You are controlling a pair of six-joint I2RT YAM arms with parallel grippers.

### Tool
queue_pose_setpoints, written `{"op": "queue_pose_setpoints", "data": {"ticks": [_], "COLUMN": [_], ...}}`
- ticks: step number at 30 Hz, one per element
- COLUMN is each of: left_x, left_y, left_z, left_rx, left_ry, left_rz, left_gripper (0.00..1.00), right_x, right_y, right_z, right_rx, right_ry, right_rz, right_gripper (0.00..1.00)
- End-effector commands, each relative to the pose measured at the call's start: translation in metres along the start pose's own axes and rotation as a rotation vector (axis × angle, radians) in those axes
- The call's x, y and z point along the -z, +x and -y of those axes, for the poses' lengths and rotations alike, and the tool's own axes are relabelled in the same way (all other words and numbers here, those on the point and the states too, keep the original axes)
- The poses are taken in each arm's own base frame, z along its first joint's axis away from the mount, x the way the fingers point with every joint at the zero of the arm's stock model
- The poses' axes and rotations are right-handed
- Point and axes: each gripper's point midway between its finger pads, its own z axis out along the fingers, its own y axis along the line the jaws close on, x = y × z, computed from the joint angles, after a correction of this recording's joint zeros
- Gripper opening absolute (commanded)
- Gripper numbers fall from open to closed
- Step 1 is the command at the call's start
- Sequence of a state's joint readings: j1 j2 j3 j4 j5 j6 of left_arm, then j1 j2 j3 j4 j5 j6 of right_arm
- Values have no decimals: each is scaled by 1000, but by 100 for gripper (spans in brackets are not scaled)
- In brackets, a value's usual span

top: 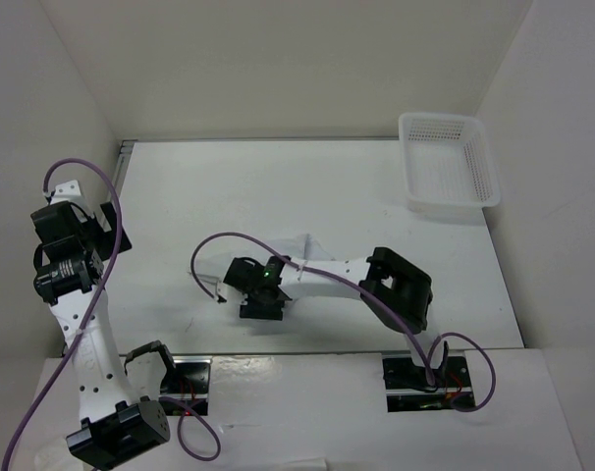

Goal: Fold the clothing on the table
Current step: Flatten the skirt out

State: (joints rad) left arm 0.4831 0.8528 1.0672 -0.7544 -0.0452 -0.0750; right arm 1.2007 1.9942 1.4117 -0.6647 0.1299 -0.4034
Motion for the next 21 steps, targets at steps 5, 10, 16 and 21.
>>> {"op": "queue_pose_setpoints", "data": {"ticks": [5, 10, 16, 21], "left_x": [0, 0, 0, 0], "left_y": [-3, -4, -4, -4], "left_z": [4, 6, 8, 7], "left_rx": [-25, -26, -26, -21], "left_ry": [33, 43, 54, 55], "left_rz": [24, 24, 24, 24], "left_gripper": [100, 100, 100, 100], "right_x": [36, 64, 65, 43], "right_y": [-8, -17, -16, -7], "right_z": [38, 51, 58, 47], "right_rx": [-64, -89, -107, -102], "right_ry": [71, 88, 89, 59], "right_rz": [71, 126, 138, 115], "right_gripper": [67, 73, 74, 74]}}
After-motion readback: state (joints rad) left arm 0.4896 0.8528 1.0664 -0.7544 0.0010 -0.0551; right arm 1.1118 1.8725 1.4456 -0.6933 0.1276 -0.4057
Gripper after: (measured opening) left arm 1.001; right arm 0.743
